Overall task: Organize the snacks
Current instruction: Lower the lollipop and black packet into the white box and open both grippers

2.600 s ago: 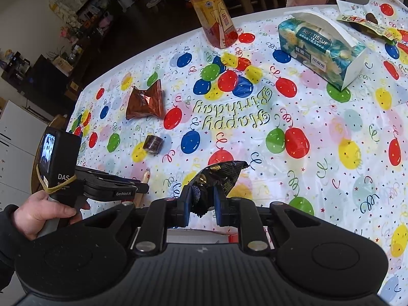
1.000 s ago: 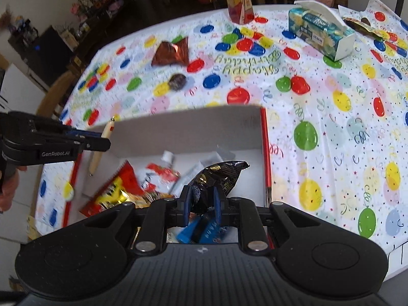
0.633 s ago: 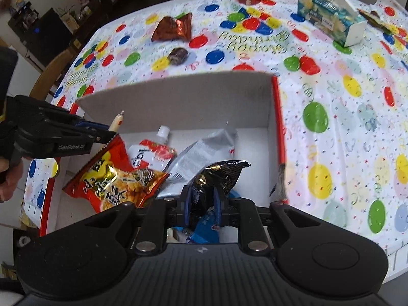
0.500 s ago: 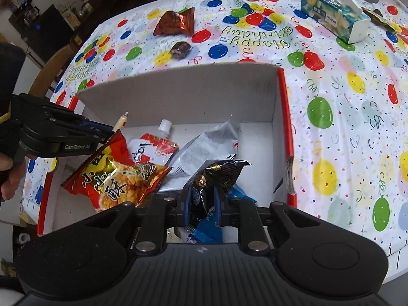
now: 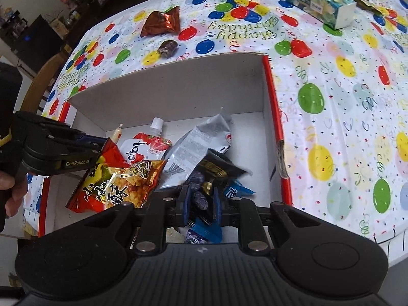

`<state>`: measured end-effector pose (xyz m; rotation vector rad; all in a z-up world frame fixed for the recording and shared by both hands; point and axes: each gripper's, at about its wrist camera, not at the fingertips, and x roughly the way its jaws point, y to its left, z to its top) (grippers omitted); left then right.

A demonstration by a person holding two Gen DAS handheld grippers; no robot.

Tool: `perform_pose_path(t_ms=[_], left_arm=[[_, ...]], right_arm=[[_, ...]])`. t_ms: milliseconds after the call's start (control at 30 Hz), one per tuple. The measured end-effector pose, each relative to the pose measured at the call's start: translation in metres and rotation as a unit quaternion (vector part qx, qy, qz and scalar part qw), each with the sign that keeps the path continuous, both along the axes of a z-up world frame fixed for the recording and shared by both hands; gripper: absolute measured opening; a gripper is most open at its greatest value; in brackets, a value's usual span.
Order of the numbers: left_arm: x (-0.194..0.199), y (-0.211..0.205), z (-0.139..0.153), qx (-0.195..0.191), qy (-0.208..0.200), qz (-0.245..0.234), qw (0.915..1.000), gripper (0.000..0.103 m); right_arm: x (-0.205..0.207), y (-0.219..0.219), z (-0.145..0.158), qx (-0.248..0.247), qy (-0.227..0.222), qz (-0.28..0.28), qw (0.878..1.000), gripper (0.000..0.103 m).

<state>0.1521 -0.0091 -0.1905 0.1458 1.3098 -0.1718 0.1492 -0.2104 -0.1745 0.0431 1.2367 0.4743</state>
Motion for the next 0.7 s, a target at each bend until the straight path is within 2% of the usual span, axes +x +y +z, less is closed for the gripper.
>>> perform_pose_path(t_ms=[100,167,400,433,467,533,700], left_arm=[[-0.003,0.001,0.003,-0.011,0.001,0.004,0.9999,0.011],[-0.006,0.002,0.005,-0.019,0.0,0.007,0.9998,0.013],[-0.02,0.002,0.024,-0.041,-0.017,0.004,0.999,0.026],[-0.022,0.002,0.027,-0.041,-0.022,0.004,0.9989,0.029],[-0.024,0.003,0.031,-0.041,-0.028,0.003,0.9988,0.031],[-0.028,0.005,0.038,-0.045,-0.037,0.005,0.9983,0.037],[-0.038,0.01,0.059,-0.059,-0.065,0.007,0.9961,0.055]], right_arm=[[-0.003,-0.005,0.004,0.007,-0.001,-0.011,1.0,0.023],[-0.006,-0.007,0.009,0.007,-0.01,-0.015,1.0,0.029],[-0.018,-0.01,0.032,0.014,-0.032,-0.017,0.999,0.031],[-0.02,-0.01,0.035,0.015,-0.036,-0.017,0.999,0.036],[-0.021,-0.009,0.039,0.016,-0.041,-0.017,0.999,0.046],[-0.025,-0.008,0.048,0.019,-0.057,-0.016,0.998,0.057],[-0.033,-0.001,0.068,0.022,-0.08,-0.005,0.997,0.057]])
